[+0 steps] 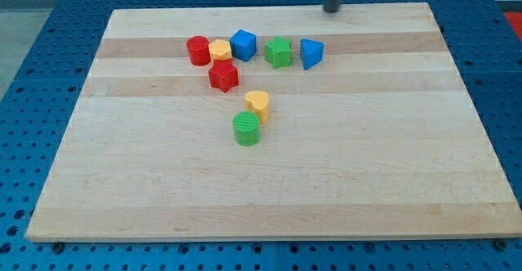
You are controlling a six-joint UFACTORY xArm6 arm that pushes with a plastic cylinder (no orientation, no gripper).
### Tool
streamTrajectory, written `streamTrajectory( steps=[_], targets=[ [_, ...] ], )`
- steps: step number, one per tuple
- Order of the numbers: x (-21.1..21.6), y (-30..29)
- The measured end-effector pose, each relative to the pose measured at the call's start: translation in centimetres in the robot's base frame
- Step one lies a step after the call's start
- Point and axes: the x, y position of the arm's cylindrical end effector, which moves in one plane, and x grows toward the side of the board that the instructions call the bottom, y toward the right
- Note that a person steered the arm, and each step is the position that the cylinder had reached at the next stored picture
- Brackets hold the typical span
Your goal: Move the blue cube in between the yellow hexagon and green star
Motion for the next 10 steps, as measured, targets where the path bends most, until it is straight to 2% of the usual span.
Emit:
streamTrajectory(
  steps=[1,2,3,5,6,8,10],
  targets=[
    [0.0,-5.5],
    [0.0,-7.1],
    [0.9,-13.8],
    [1.4,-18.0],
    [3.3,-18.1],
    [4.0,-17.1],
    [8.0,-14.1]
  ],
)
